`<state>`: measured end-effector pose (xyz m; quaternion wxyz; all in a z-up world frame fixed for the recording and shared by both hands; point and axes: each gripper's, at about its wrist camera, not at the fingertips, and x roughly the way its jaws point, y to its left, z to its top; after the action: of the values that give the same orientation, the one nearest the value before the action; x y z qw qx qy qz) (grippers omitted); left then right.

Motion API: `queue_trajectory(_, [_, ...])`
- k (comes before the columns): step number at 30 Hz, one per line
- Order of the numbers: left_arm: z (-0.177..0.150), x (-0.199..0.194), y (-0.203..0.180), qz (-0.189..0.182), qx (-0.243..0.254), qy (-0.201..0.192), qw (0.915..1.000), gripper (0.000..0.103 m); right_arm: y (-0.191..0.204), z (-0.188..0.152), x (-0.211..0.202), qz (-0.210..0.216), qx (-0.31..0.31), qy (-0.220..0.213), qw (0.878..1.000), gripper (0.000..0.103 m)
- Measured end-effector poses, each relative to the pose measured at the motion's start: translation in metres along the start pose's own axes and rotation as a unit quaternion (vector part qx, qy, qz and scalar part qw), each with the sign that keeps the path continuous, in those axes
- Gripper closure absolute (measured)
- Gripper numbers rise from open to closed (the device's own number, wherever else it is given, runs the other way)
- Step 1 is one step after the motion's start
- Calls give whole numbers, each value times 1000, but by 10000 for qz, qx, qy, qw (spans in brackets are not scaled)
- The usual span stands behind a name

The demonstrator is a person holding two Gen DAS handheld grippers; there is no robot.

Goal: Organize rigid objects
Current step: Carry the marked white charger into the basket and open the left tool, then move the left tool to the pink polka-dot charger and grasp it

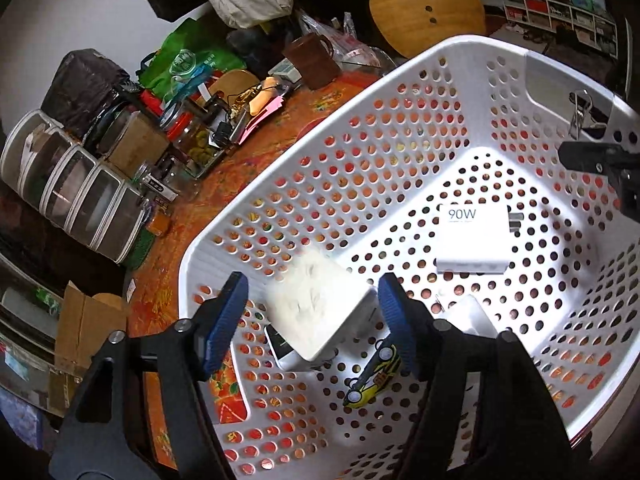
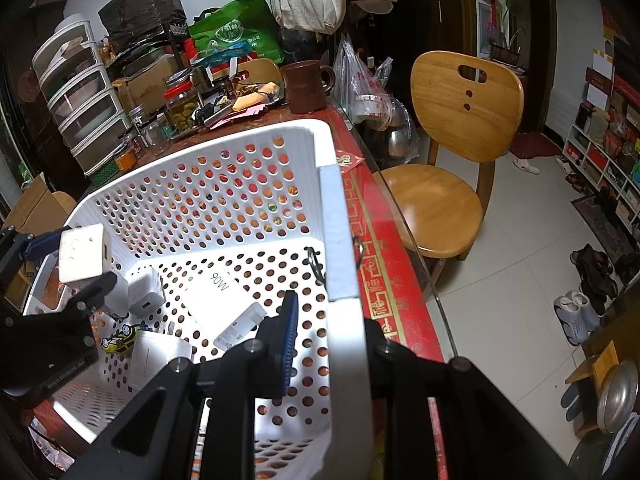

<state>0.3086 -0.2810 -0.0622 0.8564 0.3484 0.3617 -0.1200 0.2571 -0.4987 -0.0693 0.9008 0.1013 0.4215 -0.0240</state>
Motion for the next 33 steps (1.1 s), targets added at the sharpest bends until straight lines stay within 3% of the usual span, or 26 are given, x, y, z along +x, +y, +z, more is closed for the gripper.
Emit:
queue_trajectory(4, [-2, -11, 9, -67, -157, -286, 9994, 6, 0, 0, 0, -11, -6, 4, 10000, 82])
queue_trajectory(9, [-27, -48, 56, 66, -783, -837, 9934, 5, 1, 0, 0, -14, -11, 4, 10000, 82])
queue_trajectory(13, [-71, -76, 140, 359, -1757, -1180, 9767, 1, 1, -1, 0, -13, -13, 2, 10000, 82])
queue_trajectory(15, [-93, -71, 176, 497, -2109, -1089, 9701, 1, 1, -1, 0, -13, -9, 0, 10000, 82])
queue_trajectory(17, [-121, -43, 212, 493, -2488, -741, 9644, 1, 1, -1, 0, -7, -11, -14, 10000, 82])
queue_trajectory(20, [-169, 30, 245, 118, -2981, 42, 9545, 1, 1, -2, 0, 0, -9, -22, 10000, 82])
queue_trajectory(22, [-191, 69, 248, 48, -3030, 438, 9520, 2, 1, -2, 0, -1, -4, -26, 10000, 82])
queue_trajectory(26, [-219, 108, 251, -67, -3171, 711, 9457, 2, 1, -2, -1, 3, 5, -27, 10000, 82])
queue_trajectory(30, [-232, 127, 260, -137, -3370, 704, 9388, 2, 1, -2, -1, 2, -8, -27, 10000, 82])
queue_trajectory(33, [-231, 142, 255, -113, -3340, 773, 9393, 2, 0, -1, -1, -6, -2, -19, 10000, 82])
